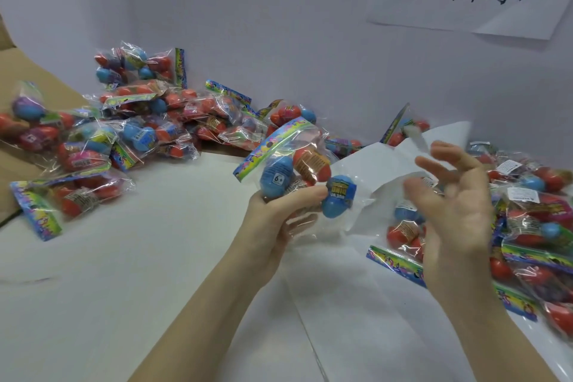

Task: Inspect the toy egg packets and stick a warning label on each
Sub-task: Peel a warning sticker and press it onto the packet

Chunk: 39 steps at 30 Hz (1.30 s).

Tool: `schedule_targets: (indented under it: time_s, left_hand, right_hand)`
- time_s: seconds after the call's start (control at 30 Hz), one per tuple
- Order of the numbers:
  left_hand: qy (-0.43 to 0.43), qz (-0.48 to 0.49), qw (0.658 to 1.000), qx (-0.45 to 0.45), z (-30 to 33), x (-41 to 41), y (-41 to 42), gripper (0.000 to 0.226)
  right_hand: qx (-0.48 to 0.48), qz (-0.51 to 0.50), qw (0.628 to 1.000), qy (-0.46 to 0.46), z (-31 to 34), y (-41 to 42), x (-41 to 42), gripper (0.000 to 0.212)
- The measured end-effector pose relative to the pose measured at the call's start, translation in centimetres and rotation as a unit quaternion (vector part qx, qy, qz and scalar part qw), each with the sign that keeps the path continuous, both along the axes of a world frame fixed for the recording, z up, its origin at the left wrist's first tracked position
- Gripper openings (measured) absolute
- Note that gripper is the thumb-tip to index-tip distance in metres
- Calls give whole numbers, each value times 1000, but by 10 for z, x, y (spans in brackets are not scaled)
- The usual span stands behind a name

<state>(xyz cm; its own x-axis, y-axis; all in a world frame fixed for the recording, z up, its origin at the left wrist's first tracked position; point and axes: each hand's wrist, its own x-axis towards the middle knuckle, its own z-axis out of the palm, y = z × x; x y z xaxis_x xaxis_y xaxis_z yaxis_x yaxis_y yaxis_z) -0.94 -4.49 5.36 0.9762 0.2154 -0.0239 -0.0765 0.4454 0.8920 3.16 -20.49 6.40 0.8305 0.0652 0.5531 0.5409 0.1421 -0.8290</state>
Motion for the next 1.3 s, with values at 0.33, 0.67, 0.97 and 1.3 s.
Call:
schedule_targets:
  time_s: [0.33, 0.67, 0.97, 1.3]
  left_hand:
    - [16, -85, 993, 80, 3, -2, 7, 40]
    - [-4, -92, 990, 103, 2, -1, 7, 36]
    - [-1, -50, 985, 167, -5, 0, 8, 47]
    - [-40, -32, 990, 134, -1, -1, 4, 35]
  right_hand:
    - [-184, 75, 980, -6, 3, -2, -9, 16]
    - [-255, 8, 966, -33, 3, 3, -9, 13]
    - [-325, -43, 942, -69, 2, 8, -12, 31]
    - [-173, 58, 972, 145, 0, 9, -4, 41]
